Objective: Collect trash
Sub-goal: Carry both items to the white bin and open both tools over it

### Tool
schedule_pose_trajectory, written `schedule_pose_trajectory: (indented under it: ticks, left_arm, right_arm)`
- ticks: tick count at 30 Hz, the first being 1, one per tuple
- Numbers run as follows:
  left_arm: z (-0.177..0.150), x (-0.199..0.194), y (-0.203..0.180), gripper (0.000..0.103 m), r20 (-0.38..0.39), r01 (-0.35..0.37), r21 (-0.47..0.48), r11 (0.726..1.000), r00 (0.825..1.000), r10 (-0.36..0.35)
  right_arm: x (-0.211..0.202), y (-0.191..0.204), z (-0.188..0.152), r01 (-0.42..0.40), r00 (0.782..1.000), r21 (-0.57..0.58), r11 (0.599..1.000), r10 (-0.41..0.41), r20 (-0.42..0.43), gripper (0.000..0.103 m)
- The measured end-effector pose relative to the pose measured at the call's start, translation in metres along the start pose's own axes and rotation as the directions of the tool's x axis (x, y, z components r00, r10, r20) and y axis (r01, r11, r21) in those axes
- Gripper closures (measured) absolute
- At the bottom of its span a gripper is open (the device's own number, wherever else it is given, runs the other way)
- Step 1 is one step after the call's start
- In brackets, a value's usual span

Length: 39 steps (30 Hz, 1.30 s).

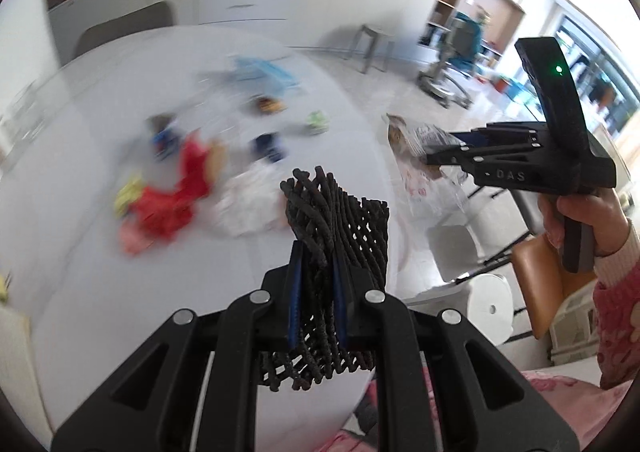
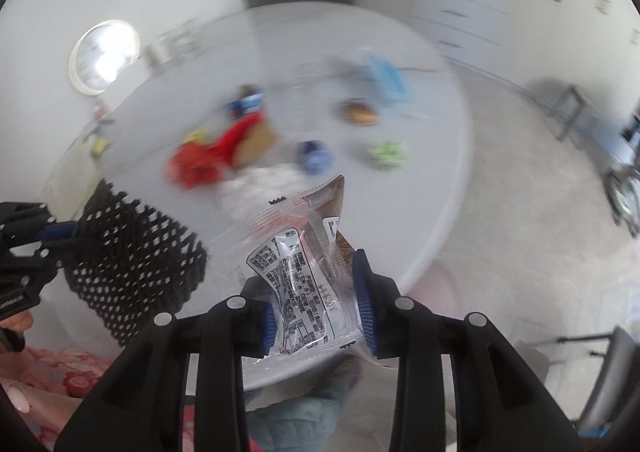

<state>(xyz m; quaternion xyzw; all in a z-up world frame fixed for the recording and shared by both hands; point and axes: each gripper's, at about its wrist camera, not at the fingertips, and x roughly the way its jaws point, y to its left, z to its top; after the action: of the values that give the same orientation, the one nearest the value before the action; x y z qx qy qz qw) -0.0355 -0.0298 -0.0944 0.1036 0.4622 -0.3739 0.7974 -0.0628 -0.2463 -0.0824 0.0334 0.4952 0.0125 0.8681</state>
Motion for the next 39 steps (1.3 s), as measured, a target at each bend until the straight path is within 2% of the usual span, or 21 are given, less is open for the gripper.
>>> schedule_pose_trajectory:
  ticks: [3, 5, 10, 16, 19, 21, 23, 25, 30, 34, 37, 39]
  left_arm:
    - [0.036, 0.040, -0.057, 0.090, -0.020, 0.033, 0.080, 0.996, 0.999, -0.032]
    - [0.052, 0.069, -0.089, 0.090, -0.047, 0.054, 0.116, 0.992, 0.998, -0.049]
    - [0.083, 0.150, -0.141, 0.090, -0.139, 0.071, 0.109, 0.992, 0.989, -0.056]
    - [0.092, 0.246, -0.166, 0.090, -0.254, -0.051, 0.064, 0.997, 0.965, 0.065]
    - [0.093, 0.274, -0.173, 0.089, -0.291, -0.111, 0.067, 0.992, 0.948, 0.125]
    - [0.092, 0.283, -0.178, 0.083, -0.306, -0.132, 0.069, 0.989, 0.941, 0.147]
    - [0.092, 0.284, -0.182, 0.064, -0.305, -0.147, 0.065, 0.987, 0.939, 0.160]
    - [0.094, 0.282, -0.183, 0.055, -0.294, -0.158, 0.060, 0.986, 0.941, 0.169]
    - [0.094, 0.275, -0.175, 0.045, -0.281, -0.184, 0.032, 0.982, 0.942, 0.186]
    - [0.096, 0.257, -0.166, 0.032, -0.268, -0.208, 0.004, 0.978, 0.942, 0.201]
    - [0.100, 0.229, -0.149, 0.021, -0.232, -0.213, -0.055, 0.976, 0.953, 0.195]
    - [0.102, 0.208, -0.137, 0.017, -0.203, -0.211, -0.103, 0.972, 0.961, 0.187]
  right_arm:
    - [-0.010, -0.068, -0.012, 0.074, 0.997, 0.099, 0.992, -0.075, 0.008, 0.068]
    - [-0.008, -0.100, -0.022, 0.097, 0.995, 0.140, 0.985, -0.098, 0.000, 0.068]
    - [0.003, -0.162, -0.047, 0.116, 0.993, 0.218, 0.969, -0.112, -0.029, 0.068]
    - [0.031, -0.205, -0.064, 0.088, 0.994, 0.221, 0.971, -0.072, -0.077, 0.067]
    - [0.043, -0.220, -0.071, 0.049, 0.996, 0.235, 0.971, -0.030, -0.087, 0.067]
    - [0.050, -0.227, -0.073, 0.027, 0.996, 0.240, 0.970, -0.005, -0.089, 0.066]
    - [0.055, -0.231, -0.074, 0.006, 0.996, 0.242, 0.970, 0.015, -0.088, 0.065]
    - [0.059, -0.233, -0.075, -0.015, 0.995, 0.242, 0.970, 0.037, -0.088, 0.065]
    - [0.066, -0.232, -0.074, -0.040, 0.994, 0.221, 0.974, 0.062, -0.094, 0.064]
    - [0.073, -0.228, -0.070, -0.070, 0.992, 0.211, 0.975, 0.091, -0.090, 0.062]
    - [0.082, -0.220, -0.068, -0.076, 0.990, 0.185, 0.980, 0.096, -0.103, 0.061]
    - [0.093, -0.210, -0.067, -0.093, 0.986, 0.162, 0.982, 0.113, -0.120, 0.061]
